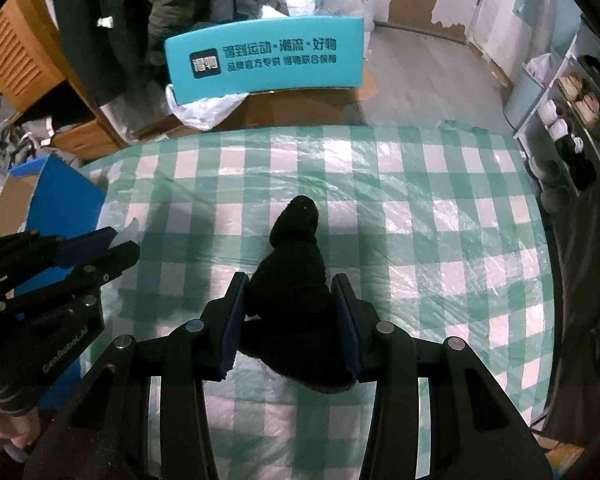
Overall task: Organize soft objects
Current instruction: 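Lift the black sock and white item with both tools over the shoebox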
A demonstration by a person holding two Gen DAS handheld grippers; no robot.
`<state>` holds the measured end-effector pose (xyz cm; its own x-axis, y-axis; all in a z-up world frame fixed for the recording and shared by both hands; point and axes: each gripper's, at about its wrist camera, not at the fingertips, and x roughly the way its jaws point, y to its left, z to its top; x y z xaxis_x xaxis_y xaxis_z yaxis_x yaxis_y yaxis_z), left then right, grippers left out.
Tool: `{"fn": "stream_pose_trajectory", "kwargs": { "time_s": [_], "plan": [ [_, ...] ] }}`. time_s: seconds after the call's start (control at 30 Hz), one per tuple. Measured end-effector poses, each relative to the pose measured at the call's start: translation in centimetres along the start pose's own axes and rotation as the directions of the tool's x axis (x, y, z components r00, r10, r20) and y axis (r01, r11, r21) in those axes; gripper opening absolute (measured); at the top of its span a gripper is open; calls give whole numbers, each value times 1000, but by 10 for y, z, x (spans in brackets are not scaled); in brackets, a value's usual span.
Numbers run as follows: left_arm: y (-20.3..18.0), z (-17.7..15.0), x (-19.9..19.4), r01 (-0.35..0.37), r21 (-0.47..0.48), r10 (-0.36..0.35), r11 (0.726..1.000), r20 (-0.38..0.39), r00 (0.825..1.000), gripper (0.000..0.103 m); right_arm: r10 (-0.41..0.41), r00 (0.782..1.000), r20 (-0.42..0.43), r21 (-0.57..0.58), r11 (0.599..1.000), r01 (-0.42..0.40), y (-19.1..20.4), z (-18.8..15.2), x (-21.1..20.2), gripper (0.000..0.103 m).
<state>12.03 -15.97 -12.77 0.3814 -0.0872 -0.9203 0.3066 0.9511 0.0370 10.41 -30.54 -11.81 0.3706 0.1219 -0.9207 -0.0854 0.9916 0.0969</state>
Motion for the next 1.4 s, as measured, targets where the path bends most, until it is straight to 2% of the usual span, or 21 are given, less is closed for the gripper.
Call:
{"fn": "stream_pose_trajectory", "kwargs": {
  "time_s": [0.77,1.07,1.4],
  "plan": [
    [37,-42,-66,-36,-41,39,999,72,997,19,58,996,73,-135,990,-47,53,-13,-55,42],
    [63,-60,-92,-38,-78,46,996,107,993,20,91,991,94,-209,975,-70,87,-14,-72,42],
    [107,-81,-105,-62,-158,79,986,107,991,20,146,986,78,-293,949,-118,138,-12,-71,42]
  ]
}}
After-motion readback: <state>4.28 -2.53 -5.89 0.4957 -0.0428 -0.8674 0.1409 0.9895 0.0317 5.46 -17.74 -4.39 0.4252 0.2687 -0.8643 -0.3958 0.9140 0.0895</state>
